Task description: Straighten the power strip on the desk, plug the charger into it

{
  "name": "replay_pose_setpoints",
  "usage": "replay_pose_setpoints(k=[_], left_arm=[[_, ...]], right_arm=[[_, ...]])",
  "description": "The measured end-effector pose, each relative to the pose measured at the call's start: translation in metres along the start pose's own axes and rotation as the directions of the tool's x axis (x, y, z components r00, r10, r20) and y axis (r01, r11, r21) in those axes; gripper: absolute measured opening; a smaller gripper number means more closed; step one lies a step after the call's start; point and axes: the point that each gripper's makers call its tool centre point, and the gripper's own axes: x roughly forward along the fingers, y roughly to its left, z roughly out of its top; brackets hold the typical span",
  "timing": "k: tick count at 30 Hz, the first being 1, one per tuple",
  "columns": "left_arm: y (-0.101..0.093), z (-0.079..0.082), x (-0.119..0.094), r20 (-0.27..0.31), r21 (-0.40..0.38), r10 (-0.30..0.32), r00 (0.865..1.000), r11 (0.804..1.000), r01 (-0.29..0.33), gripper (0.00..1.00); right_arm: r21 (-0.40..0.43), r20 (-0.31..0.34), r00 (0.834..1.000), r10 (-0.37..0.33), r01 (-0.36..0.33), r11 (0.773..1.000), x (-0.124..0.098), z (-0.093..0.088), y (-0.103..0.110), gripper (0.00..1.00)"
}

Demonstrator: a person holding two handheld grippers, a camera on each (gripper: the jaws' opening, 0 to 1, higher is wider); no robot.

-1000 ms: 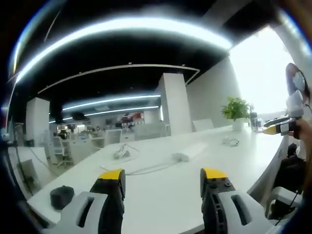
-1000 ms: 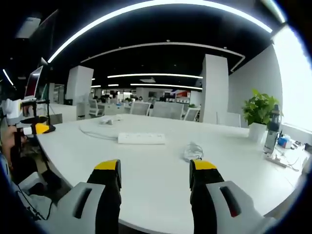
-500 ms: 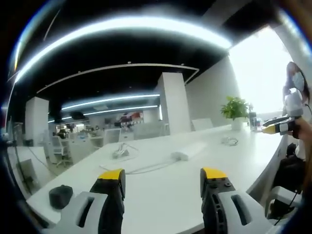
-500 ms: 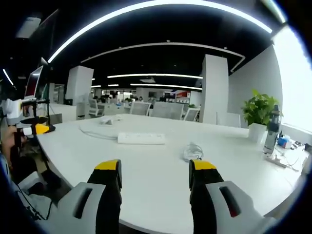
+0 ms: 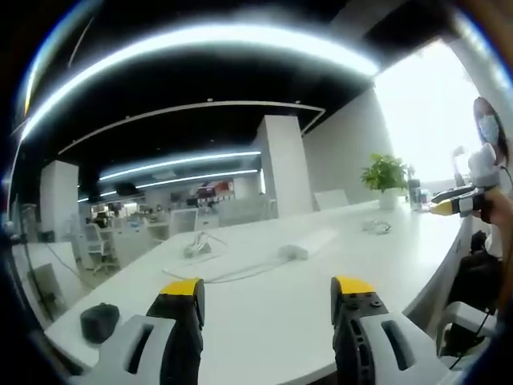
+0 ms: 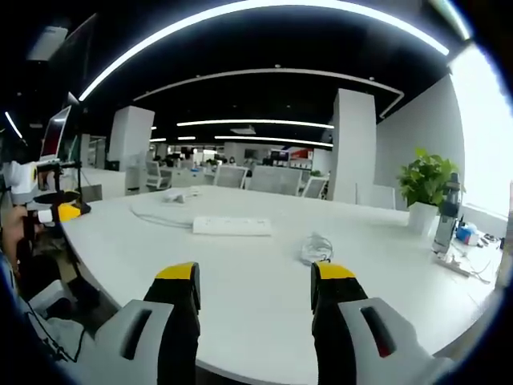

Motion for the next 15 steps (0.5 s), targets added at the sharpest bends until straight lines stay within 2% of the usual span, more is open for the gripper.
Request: replay_pose_setpoints(k=[15], left_arm=[[-0.0008,-0.006,0.0018,-0.02,-0.002,-0.006,1.0,1.0,0.006,0.66]], right_arm=[[0.004,0.003,1.0,-0.002,0.002,1.0,0.0001,-0.0003,-0.0003,0.55]])
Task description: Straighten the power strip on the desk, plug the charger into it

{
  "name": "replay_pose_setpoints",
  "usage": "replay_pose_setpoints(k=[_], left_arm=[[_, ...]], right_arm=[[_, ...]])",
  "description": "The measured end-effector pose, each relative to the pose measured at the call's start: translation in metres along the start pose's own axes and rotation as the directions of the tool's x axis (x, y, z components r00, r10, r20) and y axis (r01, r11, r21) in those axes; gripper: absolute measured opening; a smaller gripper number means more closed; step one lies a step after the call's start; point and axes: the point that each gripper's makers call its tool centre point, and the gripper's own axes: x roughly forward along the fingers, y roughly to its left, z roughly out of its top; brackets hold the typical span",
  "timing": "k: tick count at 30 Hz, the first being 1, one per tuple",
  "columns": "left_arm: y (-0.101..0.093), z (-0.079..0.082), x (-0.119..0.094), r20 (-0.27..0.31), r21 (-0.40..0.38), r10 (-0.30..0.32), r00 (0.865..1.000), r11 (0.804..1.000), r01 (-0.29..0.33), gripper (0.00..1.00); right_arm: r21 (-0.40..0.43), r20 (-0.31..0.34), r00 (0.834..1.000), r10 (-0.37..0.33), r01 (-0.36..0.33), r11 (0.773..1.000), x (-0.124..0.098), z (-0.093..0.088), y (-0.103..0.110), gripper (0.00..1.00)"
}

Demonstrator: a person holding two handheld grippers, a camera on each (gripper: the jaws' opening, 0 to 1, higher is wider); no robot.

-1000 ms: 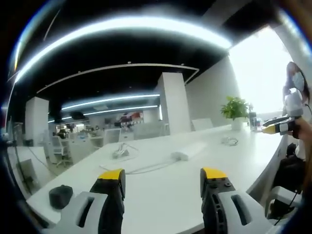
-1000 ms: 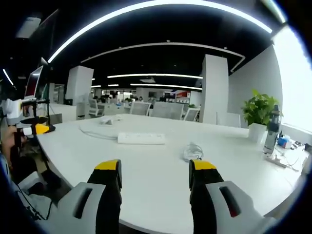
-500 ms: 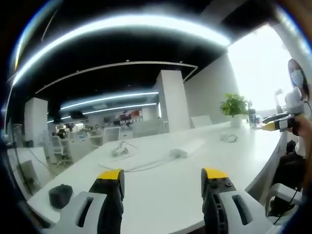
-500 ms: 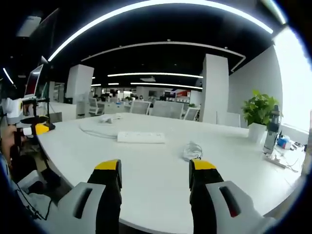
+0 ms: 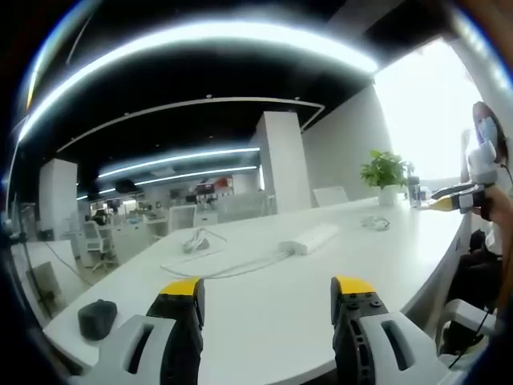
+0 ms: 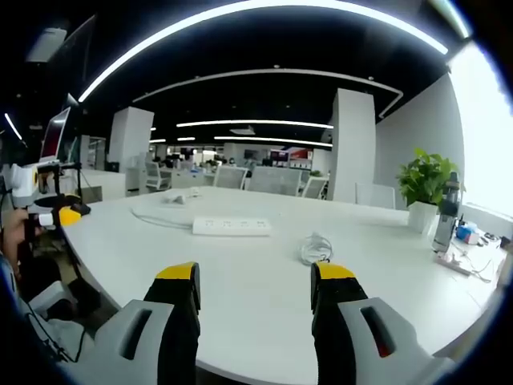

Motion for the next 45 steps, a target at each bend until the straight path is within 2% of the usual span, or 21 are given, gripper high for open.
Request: replay_pose_setpoints(k=[7,11,18,30,38,45], left_arm=[[-0.001,-0.002,0.001,-0.002,-0.005,-0.005,1.0,1.0,0.005,0.66],[-0.001,-0.008,0.001,-0.025,-0.007,-0.008,1.0,1.0,0.008,0.66],[0.0,-0.012,0.002,-0.033,-0.014,-0.009,0.999,1.0,0.008,0.67],[0.0,-0.007,0.006,-0.027,-0.01,-0.005,1.0,1.0,0.005,0.66],[0.006,-0.008,0.008,-0.04,-0.004,0.011,0.999,1.0,-0.012,0.66],[0.01,0.001,0.013,-0.017,0.006,0.024,1.0,1.0,-0.023,0.64]], right_arm=[[0.007,-0.001,1.0,0.006,-0.006,1.0,0.002,-0.001,0.001,0.55],[0.006,-0.002,1.0,0.01,-0.01,1.0,0.005,-0.002,0.001,0.55],[0.014,-0.036,0.999,0.02,-0.02,1.0,0.012,-0.013,0.0,0.55],[0.023,-0.011,0.998,0.06,-0.059,0.998,0.02,-0.01,0.007,0.53],[0.028,-0.03,0.997,0.071,-0.07,0.997,0.03,-0.014,0.009,0.53],[0.018,-0.031,0.995,0.094,-0.094,0.995,0.041,-0.013,0.011,0.53]])
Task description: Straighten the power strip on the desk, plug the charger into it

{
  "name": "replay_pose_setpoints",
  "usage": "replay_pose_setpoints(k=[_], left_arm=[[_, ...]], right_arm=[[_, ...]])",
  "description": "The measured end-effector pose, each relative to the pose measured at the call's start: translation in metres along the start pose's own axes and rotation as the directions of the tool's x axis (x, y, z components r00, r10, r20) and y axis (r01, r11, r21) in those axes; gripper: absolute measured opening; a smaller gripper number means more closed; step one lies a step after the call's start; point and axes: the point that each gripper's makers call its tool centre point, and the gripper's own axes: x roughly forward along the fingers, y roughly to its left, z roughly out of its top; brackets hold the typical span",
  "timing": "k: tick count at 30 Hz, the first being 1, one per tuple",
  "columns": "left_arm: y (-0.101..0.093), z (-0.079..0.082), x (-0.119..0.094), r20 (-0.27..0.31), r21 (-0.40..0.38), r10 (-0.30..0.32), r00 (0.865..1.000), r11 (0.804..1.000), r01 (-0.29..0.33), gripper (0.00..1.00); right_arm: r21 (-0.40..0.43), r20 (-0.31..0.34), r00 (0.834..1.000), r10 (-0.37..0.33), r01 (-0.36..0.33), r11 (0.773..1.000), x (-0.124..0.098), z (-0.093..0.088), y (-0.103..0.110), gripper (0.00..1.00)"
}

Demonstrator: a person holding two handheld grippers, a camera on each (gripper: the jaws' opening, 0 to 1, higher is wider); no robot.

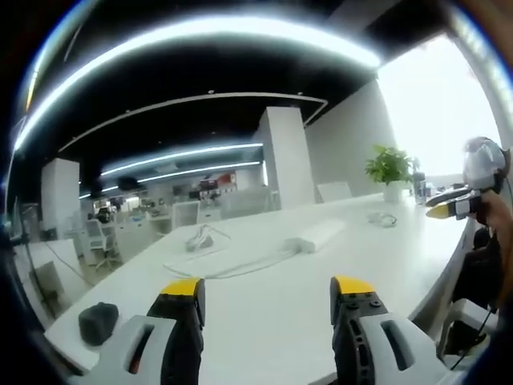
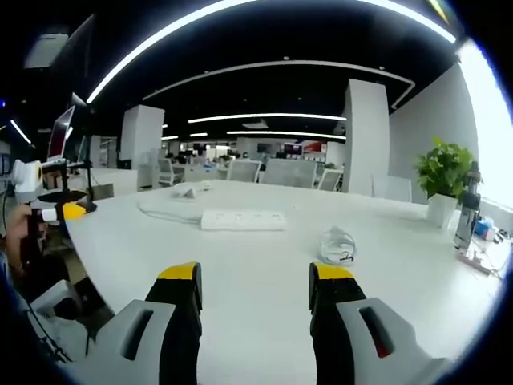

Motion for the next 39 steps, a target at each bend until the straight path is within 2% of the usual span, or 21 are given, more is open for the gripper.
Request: replay_pose_setpoints(k=[7,13,17,25,30,33,39], left_arm=[[0.0,0.001,0.006,0.003,0.002,0.001,1.0,1.0,-0.001,0.64],[-0.006,-0.001,0.013,-0.008,0.043,-0.029,1.0,0.999,0.03,0.64],[-0.008,-0.002,0.016,-0.005,0.038,-0.046,0.999,0.998,0.046,0.64],[-0.007,0.0,0.022,0.016,0.036,-0.054,0.998,0.998,0.053,0.63],[-0.007,0.001,0.027,0.026,0.04,-0.066,0.998,0.997,0.065,0.63],[-0.009,0.0,0.031,0.026,0.043,-0.08,0.996,0.996,0.079,0.62],[-0.014,-0.002,0.04,0.023,0.036,-0.12,0.993,0.992,0.119,0.6]], right_arm=[[0.004,-0.008,1.0,-0.003,0.003,1.0,0.007,-0.002,-0.008,0.53],[0.01,-0.002,1.0,0.017,-0.017,1.0,0.014,-0.001,-0.007,0.53],[0.012,0.001,1.0,0.024,-0.024,1.0,0.019,-0.001,-0.007,0.53],[0.019,0.011,0.999,0.053,-0.054,0.998,0.027,0.0,-0.003,0.53],[-0.006,0.007,0.997,0.073,-0.073,0.997,0.035,0.002,-0.002,0.53],[0.004,0.03,0.993,0.112,-0.113,0.994,0.038,0.007,0.006,0.53],[-0.023,0.026,0.992,0.12,-0.119,0.993,0.046,0.01,0.008,0.53]])
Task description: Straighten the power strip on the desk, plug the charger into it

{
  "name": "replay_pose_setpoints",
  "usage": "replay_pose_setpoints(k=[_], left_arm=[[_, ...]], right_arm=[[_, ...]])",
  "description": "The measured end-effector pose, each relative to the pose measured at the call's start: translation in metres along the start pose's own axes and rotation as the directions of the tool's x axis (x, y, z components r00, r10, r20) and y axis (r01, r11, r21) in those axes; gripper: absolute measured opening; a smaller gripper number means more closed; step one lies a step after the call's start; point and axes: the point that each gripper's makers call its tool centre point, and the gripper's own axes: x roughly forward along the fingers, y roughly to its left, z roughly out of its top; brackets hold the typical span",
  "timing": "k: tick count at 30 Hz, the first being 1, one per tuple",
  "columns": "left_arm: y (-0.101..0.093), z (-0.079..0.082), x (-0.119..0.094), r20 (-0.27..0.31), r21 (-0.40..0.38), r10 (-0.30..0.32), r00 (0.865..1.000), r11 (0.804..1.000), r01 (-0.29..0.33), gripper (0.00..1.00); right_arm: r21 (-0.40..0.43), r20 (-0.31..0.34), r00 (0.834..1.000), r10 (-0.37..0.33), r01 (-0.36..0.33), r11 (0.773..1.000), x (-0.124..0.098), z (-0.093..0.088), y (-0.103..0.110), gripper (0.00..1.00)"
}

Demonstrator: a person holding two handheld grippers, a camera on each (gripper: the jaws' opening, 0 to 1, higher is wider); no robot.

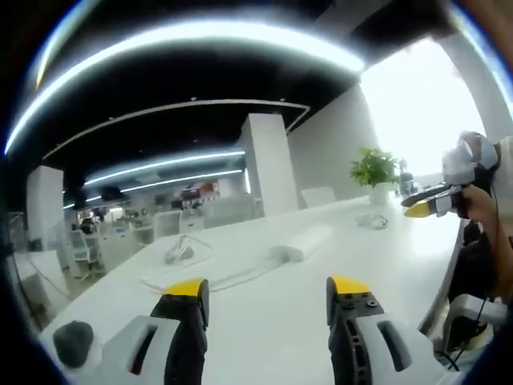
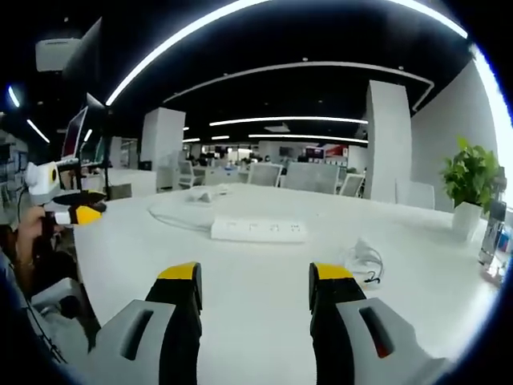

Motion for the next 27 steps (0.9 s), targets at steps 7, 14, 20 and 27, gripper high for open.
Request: replay_pose_setpoints(k=[7,14,20,27], left_arm=[[-0.003,-0.003,0.011,-0.003,-0.025,-0.023,1.0,0.999,0.023,0.6],[-0.011,-0.003,0.024,0.007,-0.081,-0.066,0.998,0.995,0.067,0.6],[-0.022,0.0,0.034,0.014,-0.048,-0.102,0.995,0.994,0.103,0.58],[-0.038,0.005,0.045,0.012,-0.023,-0.166,0.986,0.986,0.167,0.58]], right_arm=[[-0.015,-0.012,1.0,-0.015,0.015,1.0,0.008,-0.003,-0.01,0.47],[-0.012,-0.029,1.0,0.005,-0.005,1.0,0.016,-0.007,-0.011,0.47],[-0.019,-0.035,0.999,0.016,-0.017,1.0,0.026,-0.008,-0.018,0.48],[-0.023,-0.039,0.999,0.028,-0.029,0.999,0.041,-0.004,-0.029,0.47]])
